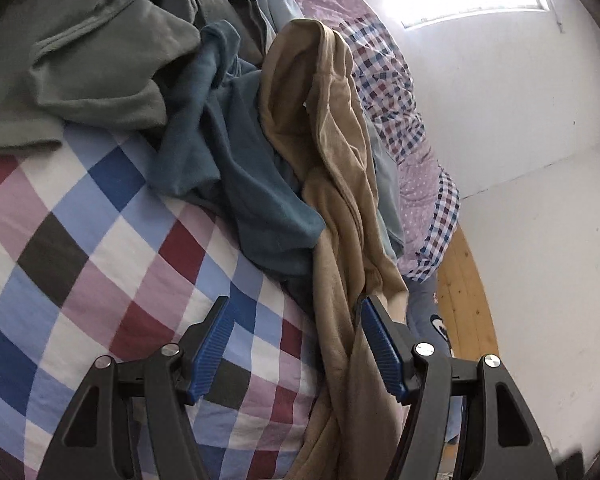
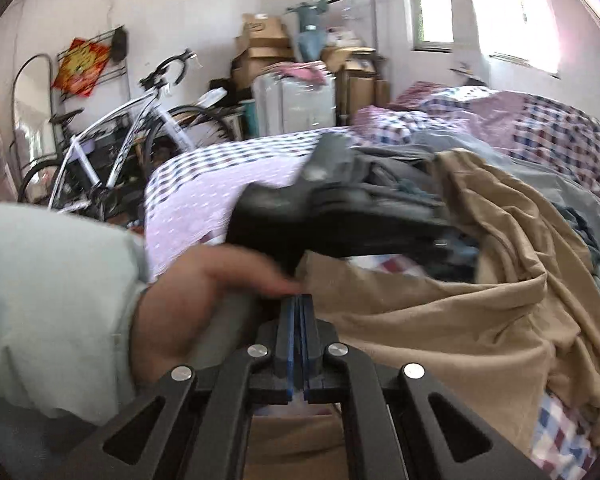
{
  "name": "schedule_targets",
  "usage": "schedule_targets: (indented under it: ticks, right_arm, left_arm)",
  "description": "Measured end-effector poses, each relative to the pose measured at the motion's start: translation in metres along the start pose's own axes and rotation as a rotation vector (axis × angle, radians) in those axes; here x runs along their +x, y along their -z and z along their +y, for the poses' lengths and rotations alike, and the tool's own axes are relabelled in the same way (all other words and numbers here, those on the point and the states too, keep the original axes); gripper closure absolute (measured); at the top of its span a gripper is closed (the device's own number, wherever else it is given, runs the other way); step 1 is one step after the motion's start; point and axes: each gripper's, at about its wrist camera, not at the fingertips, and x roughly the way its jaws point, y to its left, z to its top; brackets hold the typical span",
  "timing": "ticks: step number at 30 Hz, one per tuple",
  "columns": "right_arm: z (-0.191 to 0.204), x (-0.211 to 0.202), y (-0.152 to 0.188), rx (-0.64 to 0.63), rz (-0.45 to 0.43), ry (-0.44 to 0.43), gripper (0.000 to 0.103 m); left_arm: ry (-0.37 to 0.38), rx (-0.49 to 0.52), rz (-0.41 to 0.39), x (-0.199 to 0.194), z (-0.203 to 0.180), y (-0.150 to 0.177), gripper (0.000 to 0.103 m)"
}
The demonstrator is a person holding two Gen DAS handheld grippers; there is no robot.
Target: Fold clothes
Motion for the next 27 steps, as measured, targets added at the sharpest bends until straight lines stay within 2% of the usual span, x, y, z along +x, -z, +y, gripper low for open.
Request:
schedule_targets:
  ticks: [6, 9, 11, 15, 16, 19, 22, 25, 27]
  right_arm:
    - [-0.011, -0.017, -0.001, 0.073, -0.049, -0.03, 0.103]
    - [-0.033, -0.041, -0.01, 0.152, -0.117, 0.009, 0.103]
    - [-0.056, -0.066, -0.013, 0.222, -0.179, 0.079, 0.103]
    - [-0.122, -0.147, 0.004, 0.419, -0.332, 0.31, 0.103]
    - [-0.141, -0.174, 0.016, 0.493, -0.377, 0.391, 0.103]
    - [-0.183, -0.255, 0.066, 0.725, -0.495, 0.615, 0.103]
    - [-0.192, -0.329, 0.129, 0.949, -0.584, 0.826, 0.103]
    - [-0.18, -0.377, 0.178, 1.078, -0.579, 0.995, 0.103]
    - [-0.173, -0.386, 0.199, 1.122, -0.526, 1.049, 0.103]
  left_arm:
    - [0.017, -0.025, -0.004, 0.002, 0.004, -0.003, 0.033]
    - [0.016, -0.031, -0.008, 0.003, 0.004, -0.002, 0.033]
    - [0.01, -0.03, -0.009, 0.005, 0.003, -0.001, 0.033]
    - [-0.025, 0.01, -0.001, 0.009, -0.002, 0.005, 0.033]
    - [-0.037, 0.024, 0.004, 0.01, -0.004, 0.006, 0.033]
    - [-0.053, 0.051, 0.013, 0.014, -0.011, 0.008, 0.033]
    - [-0.052, 0.06, 0.022, 0.013, -0.015, 0.01, 0.033]
    - [-0.053, 0.069, 0.026, 0.012, -0.018, 0.011, 0.033]
    - [-0.052, 0.075, 0.033, 0.014, -0.022, 0.012, 0.033]
